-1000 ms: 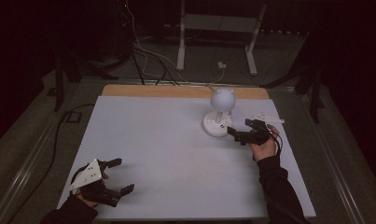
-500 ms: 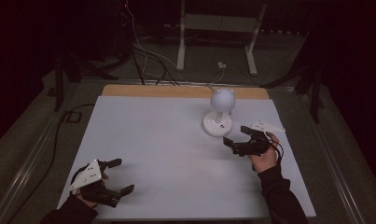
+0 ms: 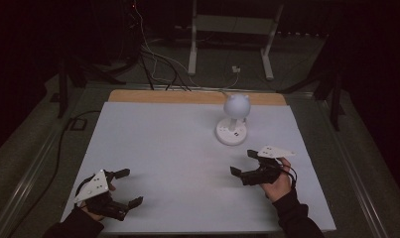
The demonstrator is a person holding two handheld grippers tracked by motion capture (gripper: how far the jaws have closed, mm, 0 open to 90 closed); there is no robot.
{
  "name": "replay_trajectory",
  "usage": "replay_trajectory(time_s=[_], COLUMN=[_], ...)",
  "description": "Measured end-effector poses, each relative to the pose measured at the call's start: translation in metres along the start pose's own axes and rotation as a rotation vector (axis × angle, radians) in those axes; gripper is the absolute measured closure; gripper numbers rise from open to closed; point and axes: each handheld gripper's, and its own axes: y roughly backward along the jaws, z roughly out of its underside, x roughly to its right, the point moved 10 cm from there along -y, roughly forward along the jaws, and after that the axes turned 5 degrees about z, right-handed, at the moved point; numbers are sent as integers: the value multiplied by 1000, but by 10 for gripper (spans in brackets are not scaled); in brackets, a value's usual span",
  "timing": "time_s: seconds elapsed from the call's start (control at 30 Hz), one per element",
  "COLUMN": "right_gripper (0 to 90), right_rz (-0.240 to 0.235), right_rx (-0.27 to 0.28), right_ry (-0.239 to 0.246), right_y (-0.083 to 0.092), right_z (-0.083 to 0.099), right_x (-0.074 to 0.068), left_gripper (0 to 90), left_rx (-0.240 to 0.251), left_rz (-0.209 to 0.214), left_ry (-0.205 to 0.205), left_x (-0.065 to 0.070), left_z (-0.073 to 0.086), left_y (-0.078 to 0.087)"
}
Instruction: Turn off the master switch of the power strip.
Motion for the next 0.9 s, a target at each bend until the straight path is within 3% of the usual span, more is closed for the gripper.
replay_trajectory(time_s=[0.13, 0.27, 0.6, 0.67, 0.9], right_gripper=[0, 0, 0, 0, 0], right_rz=[-7, 20, 25, 16, 53], right_rx=[-19, 0, -37, -54, -106], right_ry=[25, 67, 75, 78, 126], right_y=[3, 7, 21, 24, 35], right_z=[9, 17, 41, 46, 67], right_x=[-8, -9, -14, -15, -10], left_gripper=[4, 5, 5, 5, 5], left_rx=[-1, -3, -4, -4, -6], left_rz=[1, 2, 3, 2, 4], left_ry=[-3, -1, -5, -4, -3], left_x=[0, 0, 1, 1, 1], left_z=[0, 0, 0, 0, 1], left_y=[0, 0, 0, 0, -1])
